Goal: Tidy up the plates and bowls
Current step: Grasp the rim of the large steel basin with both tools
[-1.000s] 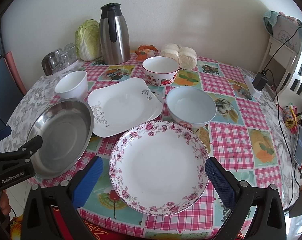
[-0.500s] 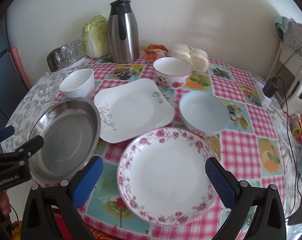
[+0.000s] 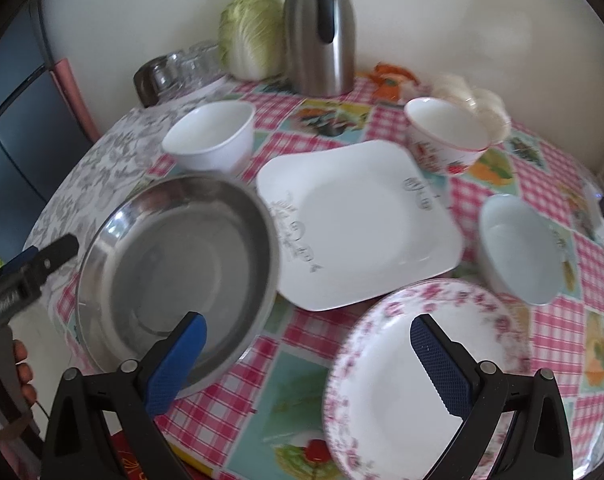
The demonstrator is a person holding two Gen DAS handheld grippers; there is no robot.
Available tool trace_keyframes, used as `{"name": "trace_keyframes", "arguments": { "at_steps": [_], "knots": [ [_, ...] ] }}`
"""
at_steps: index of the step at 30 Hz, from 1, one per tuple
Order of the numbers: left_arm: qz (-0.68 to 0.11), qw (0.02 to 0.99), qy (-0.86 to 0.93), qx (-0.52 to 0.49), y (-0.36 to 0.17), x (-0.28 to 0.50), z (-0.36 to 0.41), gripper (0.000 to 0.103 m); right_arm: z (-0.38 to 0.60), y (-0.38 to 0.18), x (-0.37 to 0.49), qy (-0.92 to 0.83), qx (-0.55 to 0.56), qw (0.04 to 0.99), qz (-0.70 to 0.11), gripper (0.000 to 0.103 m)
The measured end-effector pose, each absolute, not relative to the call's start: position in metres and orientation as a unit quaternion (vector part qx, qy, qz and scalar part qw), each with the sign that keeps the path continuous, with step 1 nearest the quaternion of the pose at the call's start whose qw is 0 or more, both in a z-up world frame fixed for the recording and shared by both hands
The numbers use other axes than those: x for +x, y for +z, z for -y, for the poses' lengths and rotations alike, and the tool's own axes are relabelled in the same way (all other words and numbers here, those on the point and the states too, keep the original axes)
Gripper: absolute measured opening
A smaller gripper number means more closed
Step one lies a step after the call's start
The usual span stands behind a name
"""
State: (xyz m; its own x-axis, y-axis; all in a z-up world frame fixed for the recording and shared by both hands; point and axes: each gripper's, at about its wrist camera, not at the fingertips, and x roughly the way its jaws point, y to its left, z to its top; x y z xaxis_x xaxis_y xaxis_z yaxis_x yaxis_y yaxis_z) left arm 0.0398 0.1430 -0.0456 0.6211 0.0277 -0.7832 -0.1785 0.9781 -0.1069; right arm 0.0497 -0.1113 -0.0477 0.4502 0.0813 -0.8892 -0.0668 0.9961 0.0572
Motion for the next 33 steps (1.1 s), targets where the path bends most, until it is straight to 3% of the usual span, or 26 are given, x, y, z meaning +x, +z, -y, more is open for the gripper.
{"name": "trace_keyframes", "arguments": {
  "at_steps": [5, 9, 19, 23, 26, 33],
  "knots": [
    [-0.472, 0.872, 0.054, -0.116, -0.063, 0.05, -0.157, 0.103, 0.106, -0.059, 0.06, 0.064, 0.034, 0.845, -0.529, 0.103],
    [-0.483, 0.864, 0.065, -0.125, -0.076, 0.054, -0.162, 0.103, 0.104, -0.069, 0.067, 0.073, 0.052, 0.836, -0.541, 0.089],
    [-0.494, 0.858, 0.054, -0.131, -0.095, 0.064, -0.166, 0.101, 0.106, -0.087, 0.078, 0.074, 0.075, 0.816, -0.568, 0.076],
    [-0.508, 0.851, 0.049, -0.124, -0.102, 0.07, -0.165, 0.08, 0.106, -0.089, 0.079, 0.072, 0.076, 0.808, -0.579, 0.057],
    [-0.518, 0.846, 0.049, -0.122, -0.109, 0.073, -0.166, 0.072, 0.106, -0.088, 0.079, 0.078, 0.081, 0.807, -0.579, 0.056],
    [-0.525, 0.844, 0.043, -0.096, -0.114, 0.078, -0.158, 0.056, 0.098, -0.097, 0.079, 0.095, 0.069, 0.798, -0.592, 0.039]
  ]
}}
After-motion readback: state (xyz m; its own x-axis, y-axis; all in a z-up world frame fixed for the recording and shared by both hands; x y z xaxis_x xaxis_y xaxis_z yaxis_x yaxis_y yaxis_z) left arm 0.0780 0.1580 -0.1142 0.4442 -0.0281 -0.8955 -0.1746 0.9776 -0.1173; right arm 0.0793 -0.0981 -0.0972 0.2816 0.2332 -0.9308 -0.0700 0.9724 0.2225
